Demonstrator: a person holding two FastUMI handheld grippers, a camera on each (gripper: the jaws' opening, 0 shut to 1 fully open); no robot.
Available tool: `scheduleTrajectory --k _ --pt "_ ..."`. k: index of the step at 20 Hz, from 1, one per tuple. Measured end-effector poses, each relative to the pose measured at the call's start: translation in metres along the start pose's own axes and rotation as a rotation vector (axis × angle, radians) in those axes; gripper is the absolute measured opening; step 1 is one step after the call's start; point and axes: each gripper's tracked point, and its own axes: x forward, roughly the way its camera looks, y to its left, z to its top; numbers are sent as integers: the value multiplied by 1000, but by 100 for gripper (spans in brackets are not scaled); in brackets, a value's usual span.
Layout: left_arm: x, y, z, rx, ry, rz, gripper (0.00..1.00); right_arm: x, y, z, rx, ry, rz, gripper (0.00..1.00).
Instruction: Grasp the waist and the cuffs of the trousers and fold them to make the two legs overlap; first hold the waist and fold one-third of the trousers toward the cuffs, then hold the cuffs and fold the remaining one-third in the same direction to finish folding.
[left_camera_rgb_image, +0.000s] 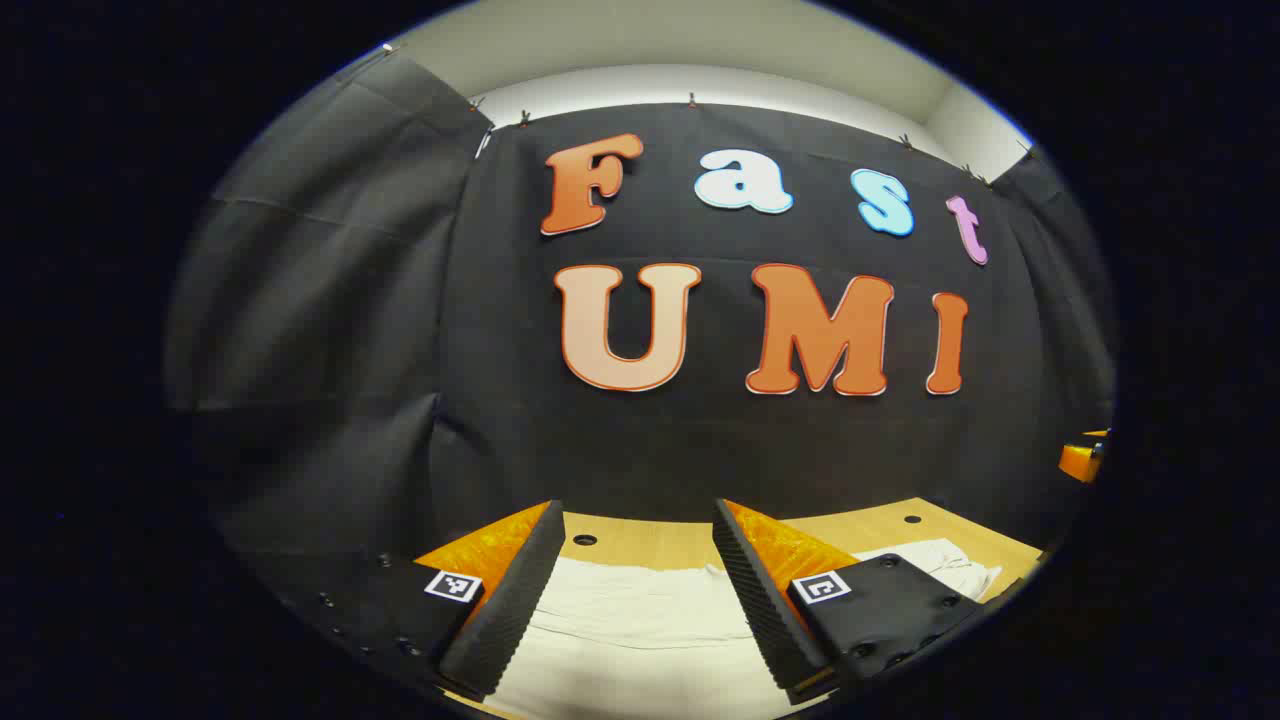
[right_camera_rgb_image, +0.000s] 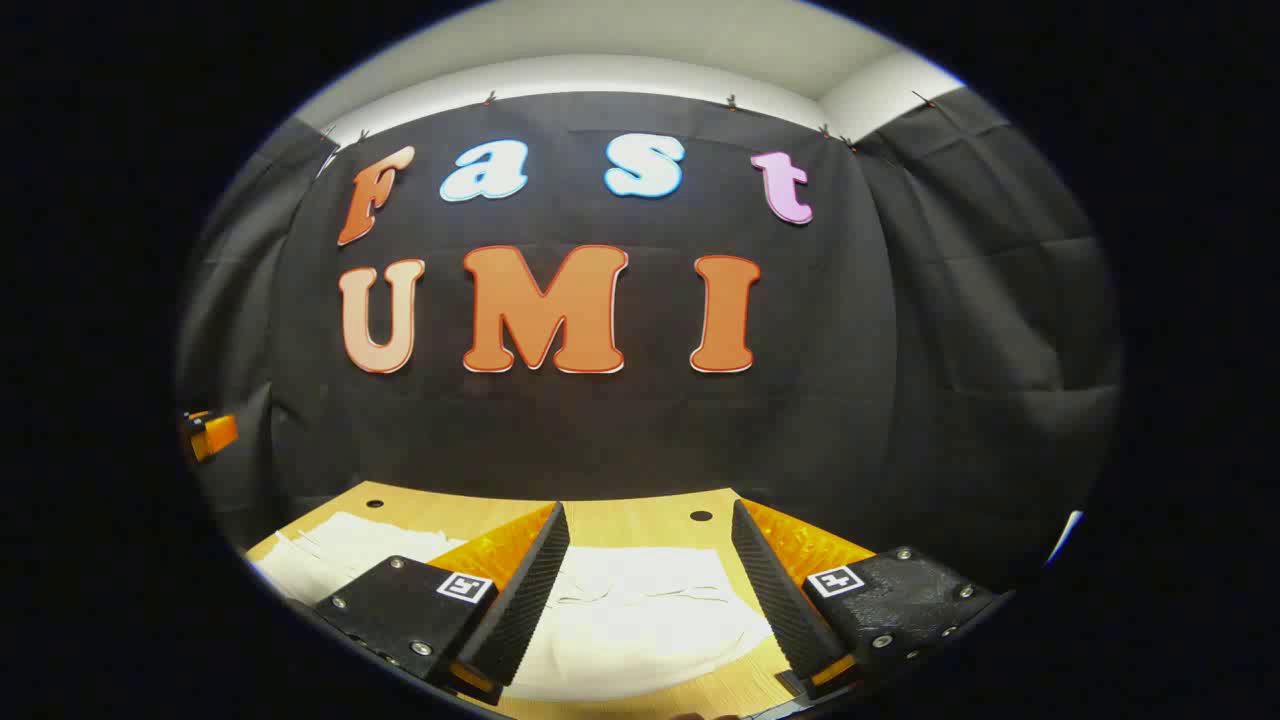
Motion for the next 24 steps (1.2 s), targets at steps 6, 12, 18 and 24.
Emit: scheduleTrajectory --k 6,12,18,24 --pt "-1 17 5 -31 1 32 97 13 14 0 -19 15 44 99" --pt "5 5 23 1 -30 70 95 41 10 -3 39 54 91 99" --pt "10 -16 18 74 -22 67 97 57 9 -18 37 98 124 100" --pt "36 -17 14 51 -5 20 96 61 14 -26 51 140 112 99"
